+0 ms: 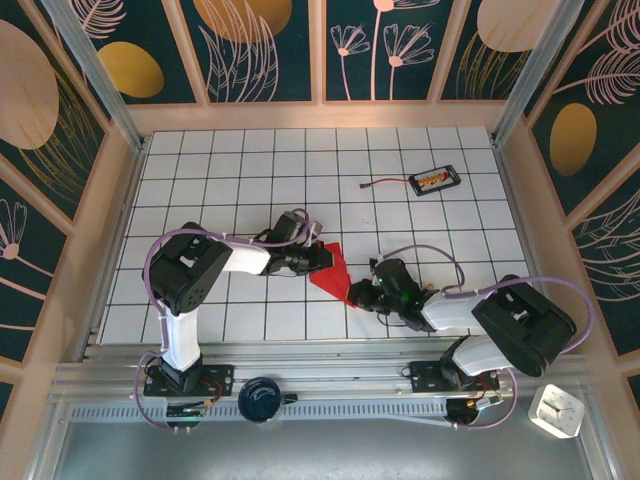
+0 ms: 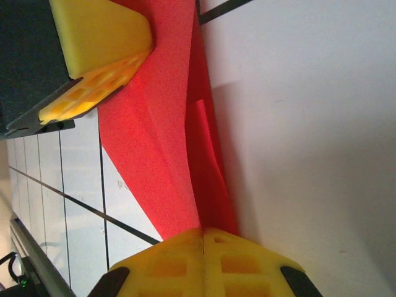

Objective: Fold a paper plane with a square sheet of paper (pick it up from the middle)
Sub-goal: Fourth fold the wing at the center of the table.

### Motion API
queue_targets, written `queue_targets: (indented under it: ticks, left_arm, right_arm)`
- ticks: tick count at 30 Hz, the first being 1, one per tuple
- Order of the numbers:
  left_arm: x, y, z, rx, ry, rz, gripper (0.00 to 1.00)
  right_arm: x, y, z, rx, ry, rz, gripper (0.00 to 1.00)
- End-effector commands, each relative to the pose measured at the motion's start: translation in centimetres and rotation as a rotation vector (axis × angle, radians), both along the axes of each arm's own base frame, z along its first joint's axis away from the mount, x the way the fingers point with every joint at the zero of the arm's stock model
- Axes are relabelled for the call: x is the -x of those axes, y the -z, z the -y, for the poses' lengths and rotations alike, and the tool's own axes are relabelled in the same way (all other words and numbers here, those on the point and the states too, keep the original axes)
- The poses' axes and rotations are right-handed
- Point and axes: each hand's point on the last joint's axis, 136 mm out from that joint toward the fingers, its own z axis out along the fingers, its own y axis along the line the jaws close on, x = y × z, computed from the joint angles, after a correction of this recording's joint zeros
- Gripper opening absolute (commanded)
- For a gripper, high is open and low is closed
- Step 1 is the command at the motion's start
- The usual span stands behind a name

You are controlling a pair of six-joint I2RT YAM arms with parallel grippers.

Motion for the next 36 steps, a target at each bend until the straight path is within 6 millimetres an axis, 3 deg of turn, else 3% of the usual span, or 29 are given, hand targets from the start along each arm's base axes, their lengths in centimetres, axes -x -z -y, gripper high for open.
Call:
queue_targets:
  ticks: [1, 14, 25, 36]
  left_arm:
    - [-0.6, 2.1, -1.3, -0.078, -0.024, -0.011, 0.04]
    - [-1.1, 2.5, -1.5, -0.103, -0.012, -0.009, 0.04]
    - [-0.9, 2.9, -1.6, -0.110, -0.007, -0.022, 0.04]
    - [-0.8, 3.1, -1.7, -0.110, -0.006, -0.026, 0.03]
  right_arm:
    - [1.2, 0.8, 0.2, -0.036, -0.003, -0.078, 0.00]
    - [1.8, 1.2, -0.2, -0.082, 0.030, -0.132, 0.00]
    - [1.6, 0.8, 0.5, -0.014, 0.008, -0.083, 0.11]
    - [2.2, 1.0, 0.8, 0.005, 0.004, -0.085, 0.09]
